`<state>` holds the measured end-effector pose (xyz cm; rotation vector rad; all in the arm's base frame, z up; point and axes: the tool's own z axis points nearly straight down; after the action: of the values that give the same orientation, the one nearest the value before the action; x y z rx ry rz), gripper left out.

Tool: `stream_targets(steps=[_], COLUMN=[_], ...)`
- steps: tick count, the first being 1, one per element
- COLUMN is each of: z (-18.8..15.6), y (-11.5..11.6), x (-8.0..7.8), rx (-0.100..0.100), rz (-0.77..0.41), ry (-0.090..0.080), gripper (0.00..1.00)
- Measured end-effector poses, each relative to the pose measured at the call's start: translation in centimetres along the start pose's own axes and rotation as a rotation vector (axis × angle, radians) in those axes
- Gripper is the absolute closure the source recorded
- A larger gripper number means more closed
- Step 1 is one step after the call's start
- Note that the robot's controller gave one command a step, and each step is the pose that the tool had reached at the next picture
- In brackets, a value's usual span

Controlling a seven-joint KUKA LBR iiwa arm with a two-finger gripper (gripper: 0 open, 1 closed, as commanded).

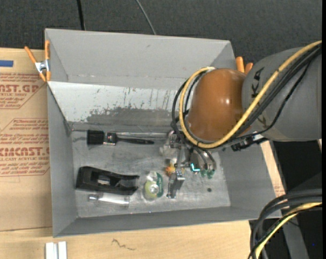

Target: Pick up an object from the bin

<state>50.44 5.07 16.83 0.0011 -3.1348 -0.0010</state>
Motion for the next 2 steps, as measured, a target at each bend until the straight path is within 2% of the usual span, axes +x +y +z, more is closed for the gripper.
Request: stream_targets(steps=[1,2], z=[-0.3,2.1], y=[0.0,0.1], x=[-0.2,0.2], rx=[0.000,0.001], rz=[0.000,-0.122], ry=[-0.007,-0.015], gripper=[0.00,0.00])
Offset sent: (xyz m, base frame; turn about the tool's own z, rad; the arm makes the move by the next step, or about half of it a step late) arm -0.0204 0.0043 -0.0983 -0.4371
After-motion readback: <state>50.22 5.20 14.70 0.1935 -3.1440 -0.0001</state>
